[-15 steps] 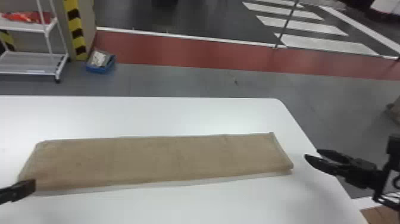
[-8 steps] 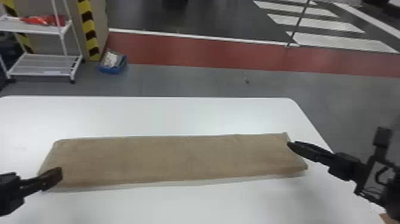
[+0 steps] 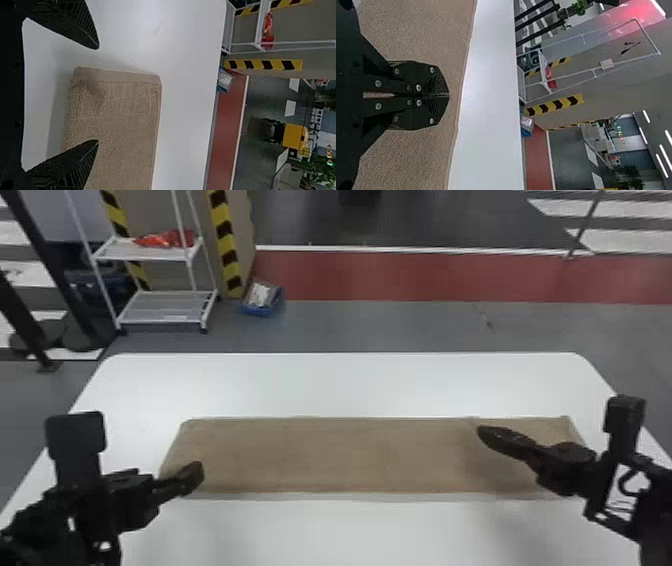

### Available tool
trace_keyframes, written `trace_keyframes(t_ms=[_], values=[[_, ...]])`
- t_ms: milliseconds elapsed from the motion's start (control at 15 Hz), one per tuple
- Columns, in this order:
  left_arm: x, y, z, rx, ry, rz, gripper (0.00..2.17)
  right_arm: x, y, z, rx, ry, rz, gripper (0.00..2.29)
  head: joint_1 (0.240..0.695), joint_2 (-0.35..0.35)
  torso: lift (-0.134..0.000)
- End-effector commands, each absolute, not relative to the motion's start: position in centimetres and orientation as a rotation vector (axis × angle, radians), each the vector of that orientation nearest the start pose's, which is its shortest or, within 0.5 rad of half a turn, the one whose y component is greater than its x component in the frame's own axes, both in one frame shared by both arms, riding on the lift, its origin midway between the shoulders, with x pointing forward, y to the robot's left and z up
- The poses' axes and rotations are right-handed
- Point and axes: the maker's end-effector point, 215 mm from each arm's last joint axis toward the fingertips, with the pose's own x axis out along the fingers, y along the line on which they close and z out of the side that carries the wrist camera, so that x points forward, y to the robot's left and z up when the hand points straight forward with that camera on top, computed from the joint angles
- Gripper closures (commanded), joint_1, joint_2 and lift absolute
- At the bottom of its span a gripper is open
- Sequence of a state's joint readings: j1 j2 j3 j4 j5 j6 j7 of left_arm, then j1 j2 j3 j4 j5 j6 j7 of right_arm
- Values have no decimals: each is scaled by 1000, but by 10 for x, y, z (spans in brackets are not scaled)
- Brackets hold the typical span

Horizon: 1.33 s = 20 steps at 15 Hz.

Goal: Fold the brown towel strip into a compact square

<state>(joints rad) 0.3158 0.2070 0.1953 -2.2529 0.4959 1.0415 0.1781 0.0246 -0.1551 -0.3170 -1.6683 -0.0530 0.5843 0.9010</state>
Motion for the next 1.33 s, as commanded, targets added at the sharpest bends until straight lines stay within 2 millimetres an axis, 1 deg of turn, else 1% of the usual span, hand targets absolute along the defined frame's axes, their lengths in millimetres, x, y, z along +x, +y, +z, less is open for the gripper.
trace_keyframes(t_ms=[0,133,333,600,667,733,800,867,933,1000,1067,1200,1267], values=[[433,300,-418,-123,677,49,76,509,-262,-421,167,421,586,1986,695,11,-124],[428,298,-427,-132,704,50,147,508,-246,-424,147,407,610,1983,695,40,-124],[434,301,-436,-143,717,57,208,506,-232,-431,125,403,633,1986,695,65,-124],[439,309,-442,-142,724,75,215,503,-227,-435,122,405,643,1983,695,86,-124],[438,310,-446,-144,734,76,225,501,-225,-435,122,406,646,1983,695,92,-124],[438,310,-446,-145,735,76,316,501,-223,-436,122,408,649,1983,695,95,-124],[437,309,-448,-146,741,71,461,499,-220,-437,122,411,655,1983,695,97,-124],[434,307,-451,-145,755,61,680,499,-219,-438,119,411,658,1983,695,100,-124],[432,307,-453,-145,767,56,1052,500,-219,-438,114,413,657,1986,695,103,-124],[430,306,-453,-147,773,52,1349,500,-218,-439,110,416,659,1983,695,104,-124],[428,305,-452,-146,780,47,1416,500,-218,-440,109,420,658,1983,695,105,-124],[428,300,-446,-146,774,31,1420,501,-220,-441,102,422,656,1983,695,105,-124],[428,297,-443,-147,770,25,1423,500,-221,-445,98,431,652,1983,695,103,-124]])
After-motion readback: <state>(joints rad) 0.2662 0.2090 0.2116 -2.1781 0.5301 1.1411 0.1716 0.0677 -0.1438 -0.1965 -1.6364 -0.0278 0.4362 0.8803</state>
